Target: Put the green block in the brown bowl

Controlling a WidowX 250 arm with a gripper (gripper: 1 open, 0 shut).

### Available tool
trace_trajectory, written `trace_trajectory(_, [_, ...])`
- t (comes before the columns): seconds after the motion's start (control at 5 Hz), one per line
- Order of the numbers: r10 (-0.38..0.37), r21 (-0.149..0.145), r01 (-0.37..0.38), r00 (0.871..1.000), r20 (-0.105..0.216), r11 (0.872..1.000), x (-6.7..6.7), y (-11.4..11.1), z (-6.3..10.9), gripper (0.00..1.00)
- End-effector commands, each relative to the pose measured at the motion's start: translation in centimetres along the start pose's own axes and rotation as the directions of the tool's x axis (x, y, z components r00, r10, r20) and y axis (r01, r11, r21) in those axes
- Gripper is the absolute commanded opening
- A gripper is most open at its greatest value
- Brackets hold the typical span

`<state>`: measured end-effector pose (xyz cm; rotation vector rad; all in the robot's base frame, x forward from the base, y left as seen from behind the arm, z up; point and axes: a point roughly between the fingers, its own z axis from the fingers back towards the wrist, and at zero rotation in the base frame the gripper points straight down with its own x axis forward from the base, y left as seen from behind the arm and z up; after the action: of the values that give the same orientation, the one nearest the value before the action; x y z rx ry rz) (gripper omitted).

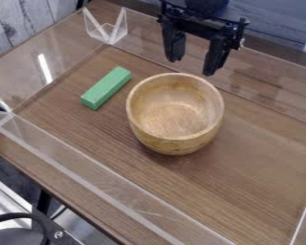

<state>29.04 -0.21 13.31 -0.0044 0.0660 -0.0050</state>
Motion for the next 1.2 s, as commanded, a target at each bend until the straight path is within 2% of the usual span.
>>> trace_trajectory(0.0, [-0.001, 0.003, 0.001, 1.000, -0.017, 1.000, -0.2, 0.4, -0.5, 1.00])
trace_trajectory(0.2, [0.003, 0.004, -0.003, 1.000, -0.017, 1.000, -1.1, 2.2, -0.4, 1.00])
trace_trajectory(0.4, [0.024, 0.003, -0.024, 1.000, 0.007, 1.000, -2.3, 4.6, 0.0, 1.00])
trace_trajectory(0.6, [0.052, 0.007, -0.052, 0.998, 0.019, 0.999, -2.9, 7.4, 0.2, 1.00])
trace_trajectory(1.0, [0.087, 0.022, -0.087, 0.996, 0.017, 0.996, -2.8, 9.7, -0.9, 1.00])
